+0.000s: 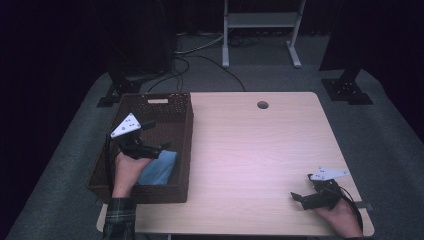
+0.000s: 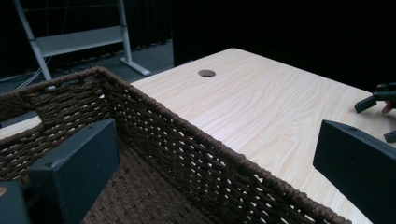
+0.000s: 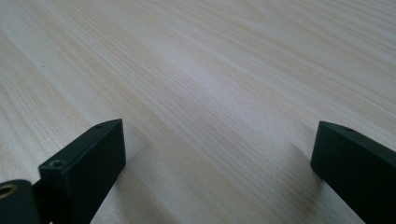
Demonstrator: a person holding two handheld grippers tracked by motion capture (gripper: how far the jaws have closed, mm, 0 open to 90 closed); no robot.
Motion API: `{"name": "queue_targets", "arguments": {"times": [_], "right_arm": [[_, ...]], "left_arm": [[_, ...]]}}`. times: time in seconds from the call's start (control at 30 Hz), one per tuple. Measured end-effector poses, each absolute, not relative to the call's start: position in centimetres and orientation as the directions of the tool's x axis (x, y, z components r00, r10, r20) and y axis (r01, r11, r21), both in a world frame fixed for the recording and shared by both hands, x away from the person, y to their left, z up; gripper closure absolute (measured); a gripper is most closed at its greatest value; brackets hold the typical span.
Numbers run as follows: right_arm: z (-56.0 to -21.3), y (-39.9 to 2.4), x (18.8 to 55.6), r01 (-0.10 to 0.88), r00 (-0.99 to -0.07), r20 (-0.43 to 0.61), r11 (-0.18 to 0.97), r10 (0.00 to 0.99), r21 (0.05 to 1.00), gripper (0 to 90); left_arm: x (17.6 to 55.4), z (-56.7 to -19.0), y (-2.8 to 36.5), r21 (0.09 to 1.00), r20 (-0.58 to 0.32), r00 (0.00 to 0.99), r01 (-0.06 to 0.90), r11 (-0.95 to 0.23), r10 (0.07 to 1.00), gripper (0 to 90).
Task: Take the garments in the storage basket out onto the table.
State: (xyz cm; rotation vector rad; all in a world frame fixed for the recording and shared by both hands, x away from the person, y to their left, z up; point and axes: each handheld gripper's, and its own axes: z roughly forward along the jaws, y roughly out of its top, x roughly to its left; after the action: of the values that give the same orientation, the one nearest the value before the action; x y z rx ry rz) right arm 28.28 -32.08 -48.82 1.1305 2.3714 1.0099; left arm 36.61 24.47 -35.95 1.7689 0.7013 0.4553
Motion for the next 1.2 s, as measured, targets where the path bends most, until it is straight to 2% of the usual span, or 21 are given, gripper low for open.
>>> {"name": "queue_targets", "arguments": {"times": [1.2], "right_arm": [[-48.8,-32.1,28.3,0.544,-0.632,0.010,0.435,0.775,0.718,2.1]], "left_arm": [[36.3,-36.1,27.6,0.939,-0.045,0.728,0.264,-0.219,0.685,0.0]]}}
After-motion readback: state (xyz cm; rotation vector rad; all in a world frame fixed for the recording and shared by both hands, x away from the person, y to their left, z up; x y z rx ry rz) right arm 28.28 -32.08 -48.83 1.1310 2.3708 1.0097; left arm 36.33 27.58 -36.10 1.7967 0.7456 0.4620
